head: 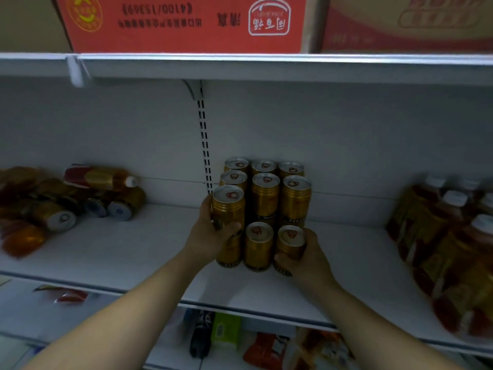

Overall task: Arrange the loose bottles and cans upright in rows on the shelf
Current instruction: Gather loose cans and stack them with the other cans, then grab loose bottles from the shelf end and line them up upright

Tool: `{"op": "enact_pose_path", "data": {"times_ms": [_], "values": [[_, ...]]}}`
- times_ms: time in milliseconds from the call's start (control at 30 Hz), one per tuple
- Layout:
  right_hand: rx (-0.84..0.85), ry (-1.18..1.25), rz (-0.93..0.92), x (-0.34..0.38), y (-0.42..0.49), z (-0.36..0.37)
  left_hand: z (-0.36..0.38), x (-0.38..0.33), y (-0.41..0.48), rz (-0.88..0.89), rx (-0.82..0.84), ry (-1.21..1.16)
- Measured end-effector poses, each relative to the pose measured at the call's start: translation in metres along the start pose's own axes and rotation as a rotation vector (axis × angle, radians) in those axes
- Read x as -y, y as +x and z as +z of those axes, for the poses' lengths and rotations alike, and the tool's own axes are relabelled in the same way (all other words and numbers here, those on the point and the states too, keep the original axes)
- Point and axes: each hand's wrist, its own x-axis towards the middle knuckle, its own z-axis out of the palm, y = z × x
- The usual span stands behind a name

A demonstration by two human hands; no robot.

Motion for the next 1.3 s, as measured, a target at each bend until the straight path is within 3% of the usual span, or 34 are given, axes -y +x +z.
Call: {"op": "enact_pose_path", "data": {"times_ms": [200, 300, 467, 567, 867, 1133, 1300], "values": [[0.066, -0.111, 0.01, 0.015, 0.004, -0.006, -0.006, -0.001, 0.004, -0.094, 0.081, 0.041], [0.028, -0.248, -0.103, 0.045, 0.009, -0.017, -0.021, -0.007, 0.007, -0.164, 0.156, 0.101], [-0.071, -0.54, -0.316, 0.108, 0.019, -0.022, -0.07, -0.014, -0.004, -0.182, 0.168, 0.462], [0.004, -0.593, -0.391, 0.148, 0.023, 0.001, -0.107, -0.021, -0.017, -0.144, 0.157, 0.582], [0.232, -0.712, -0.335, 0.215, 0.015, 0.181, -0.258, -0.021, -0.069, -0.032, 0.116, 0.874], [0.381, -0.65, -0.45, 0.25, -0.02, 0.347, -0.409, 0.006, -0.1, -0.098, 0.056, 0.915], [0.424, -0.671, -0.403, 0.267, -0.022, 0.424, -0.48, 0.025, -0.097, -0.152, 0.006, 0.897]]}}
